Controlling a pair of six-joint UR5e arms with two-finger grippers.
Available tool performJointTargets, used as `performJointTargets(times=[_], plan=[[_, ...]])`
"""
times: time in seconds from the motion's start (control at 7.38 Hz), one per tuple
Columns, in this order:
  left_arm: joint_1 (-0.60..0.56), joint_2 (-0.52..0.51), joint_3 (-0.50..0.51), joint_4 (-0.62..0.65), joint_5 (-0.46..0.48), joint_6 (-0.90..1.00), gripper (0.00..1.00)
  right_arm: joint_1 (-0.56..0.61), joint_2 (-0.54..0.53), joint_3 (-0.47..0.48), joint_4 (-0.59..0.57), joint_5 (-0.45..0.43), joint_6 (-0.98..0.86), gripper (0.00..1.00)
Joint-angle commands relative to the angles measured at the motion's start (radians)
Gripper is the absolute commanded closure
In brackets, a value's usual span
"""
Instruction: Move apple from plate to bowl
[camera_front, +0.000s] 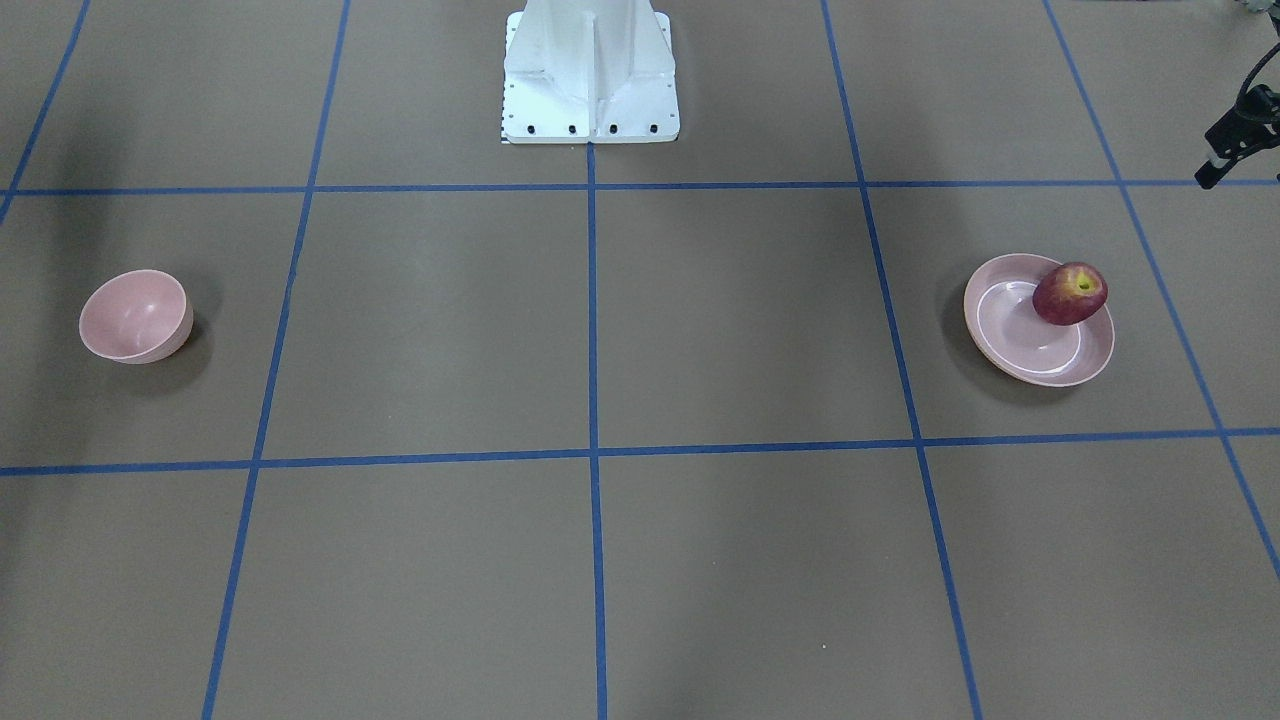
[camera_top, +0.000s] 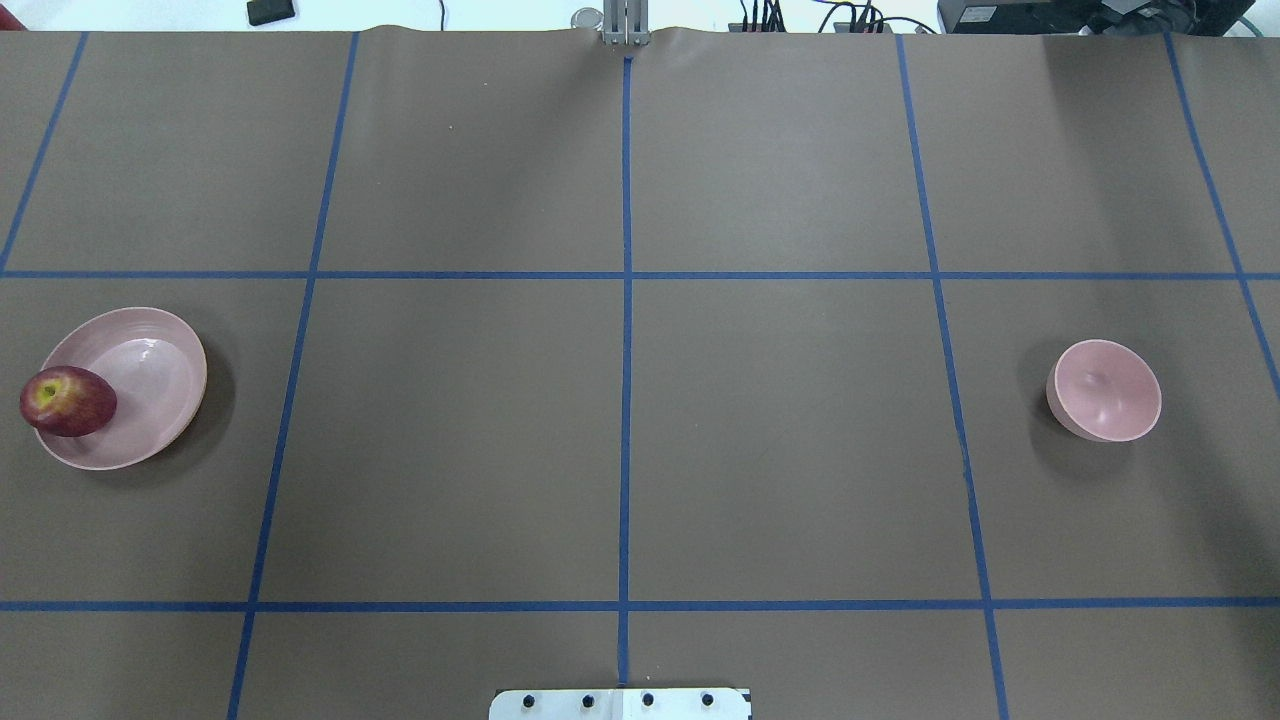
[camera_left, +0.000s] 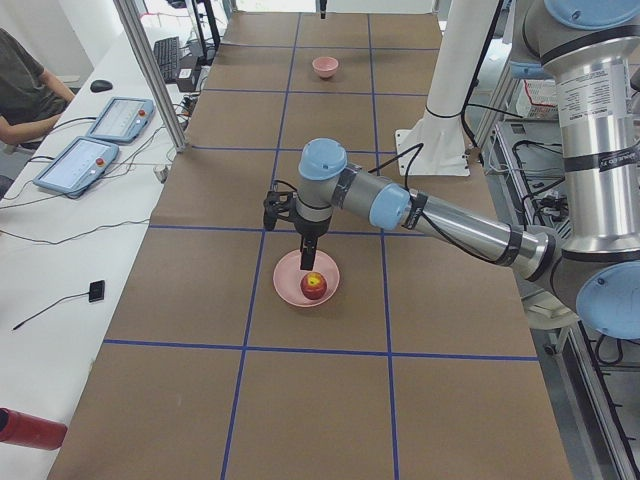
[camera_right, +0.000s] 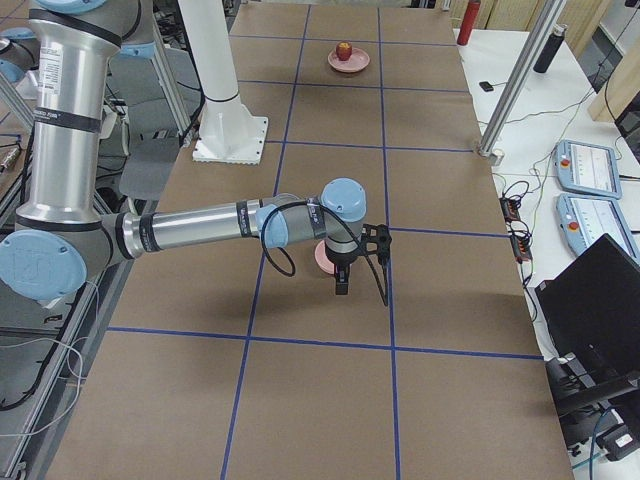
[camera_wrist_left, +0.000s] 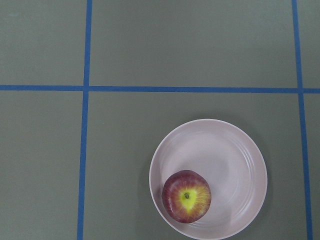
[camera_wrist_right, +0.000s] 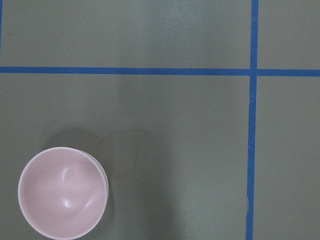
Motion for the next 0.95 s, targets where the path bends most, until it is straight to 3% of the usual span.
performJointTargets(times=[0.0,0.41,0.81], plan=[[0.0,0.003,-0.016,0.0,-0.001,0.0,0.02,-0.009,0.014,-0.01,0.02,0.001,0.038,0.0],[0.001,0.001,-0.019,0.003,0.001,0.0,0.02,-0.014,0.04,-0.068,0.1,0.033,0.085,0.0],[0.003,0.001,-0.015,0.006,-0.002,0.0,0.02,-0.063,0.095,-0.074,0.103,0.057,0.277,0.0]])
